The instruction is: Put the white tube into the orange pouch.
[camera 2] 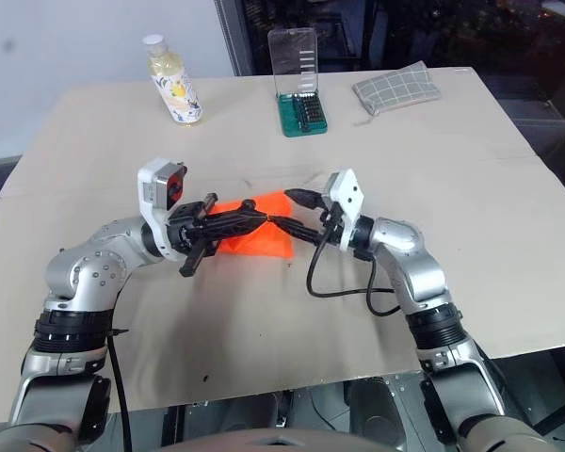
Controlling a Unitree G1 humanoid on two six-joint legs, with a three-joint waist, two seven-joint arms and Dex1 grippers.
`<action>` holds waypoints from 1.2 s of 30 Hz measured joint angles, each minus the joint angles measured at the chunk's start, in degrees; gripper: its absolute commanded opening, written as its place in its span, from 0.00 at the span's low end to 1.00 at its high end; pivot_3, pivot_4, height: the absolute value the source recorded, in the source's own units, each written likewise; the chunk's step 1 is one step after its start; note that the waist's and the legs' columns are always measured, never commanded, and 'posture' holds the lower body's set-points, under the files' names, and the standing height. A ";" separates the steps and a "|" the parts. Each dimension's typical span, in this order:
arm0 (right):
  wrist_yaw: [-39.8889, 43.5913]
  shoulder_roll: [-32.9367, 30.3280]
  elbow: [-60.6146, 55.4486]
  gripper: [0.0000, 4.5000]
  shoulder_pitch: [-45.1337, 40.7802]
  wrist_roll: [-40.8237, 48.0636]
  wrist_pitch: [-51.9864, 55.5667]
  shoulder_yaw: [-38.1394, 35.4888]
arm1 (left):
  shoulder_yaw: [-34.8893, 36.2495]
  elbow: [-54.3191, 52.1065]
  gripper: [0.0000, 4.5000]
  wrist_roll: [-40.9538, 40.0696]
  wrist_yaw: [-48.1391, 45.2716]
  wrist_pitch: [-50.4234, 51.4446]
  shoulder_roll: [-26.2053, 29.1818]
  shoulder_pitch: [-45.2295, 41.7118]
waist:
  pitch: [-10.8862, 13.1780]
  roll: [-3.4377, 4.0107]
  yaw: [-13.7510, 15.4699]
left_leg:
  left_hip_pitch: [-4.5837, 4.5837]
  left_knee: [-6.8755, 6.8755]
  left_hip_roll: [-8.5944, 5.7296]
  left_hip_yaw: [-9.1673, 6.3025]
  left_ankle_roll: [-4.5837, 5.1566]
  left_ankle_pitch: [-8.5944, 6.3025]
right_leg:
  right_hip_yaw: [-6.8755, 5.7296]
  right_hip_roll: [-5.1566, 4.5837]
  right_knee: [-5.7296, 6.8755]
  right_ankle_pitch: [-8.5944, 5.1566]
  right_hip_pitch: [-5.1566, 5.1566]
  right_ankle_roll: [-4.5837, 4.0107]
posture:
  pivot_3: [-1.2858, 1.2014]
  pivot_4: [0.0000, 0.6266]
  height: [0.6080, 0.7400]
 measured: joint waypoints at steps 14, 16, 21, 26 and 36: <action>1.34 2.76 0.91 0.61 -2.16 -0.91 -2.56 1.55 | 1.18 -1.04 0.00 -1.90 2.83 1.70 -0.73 1.14 | 0.00 0.00 0.03 | 0.01 0.00 0.01 -0.01 0.00 0.00 | 0.00 -0.01 0.02 0.00 0.00 0.00 | 0.52 0.24 1.00; 1.53 3.07 1.23 0.61 -2.15 -0.93 -3.01 1.83 | 1.59 -1.04 0.00 -2.73 3.42 2.34 -0.73 1.13 | 0.00 0.00 0.03 | 0.01 0.00 0.00 -0.02 0.00 0.00 | -0.01 -0.01 0.02 0.00 0.00 0.00 | 0.52 0.24 1.00; 1.91 3.80 1.38 0.61 -2.13 -1.12 -3.81 2.57 | 2.25 -1.04 0.00 -4.71 4.99 3.87 -1.23 0.95 | 0.00 0.00 0.00 | 0.02 0.00 0.01 -0.02 -0.01 0.00 | 0.00 -0.01 0.04 0.00 0.00 0.00 | 0.52 0.24 1.00; 1.79 4.65 2.08 0.61 -2.15 -1.32 -4.86 2.94 | 3.01 -1.58 0.00 -5.81 6.04 4.88 -1.34 0.98 | 0.00 0.00 0.01 | 0.01 0.00 0.00 -0.02 -0.01 0.00 | 0.00 -0.01 0.03 0.00 0.00 0.00 | 0.52 0.24 1.00; 1.25 6.56 4.22 0.50 -3.94 -1.50 -6.46 2.93 | 3.50 -3.07 0.00 -6.33 6.44 5.60 -1.01 1.84 | 0.00 0.00 -0.01 | 0.01 0.00 0.00 -0.02 -0.01 0.00 | 0.00 -0.01 0.03 0.00 0.00 0.00 | 0.52 0.24 1.00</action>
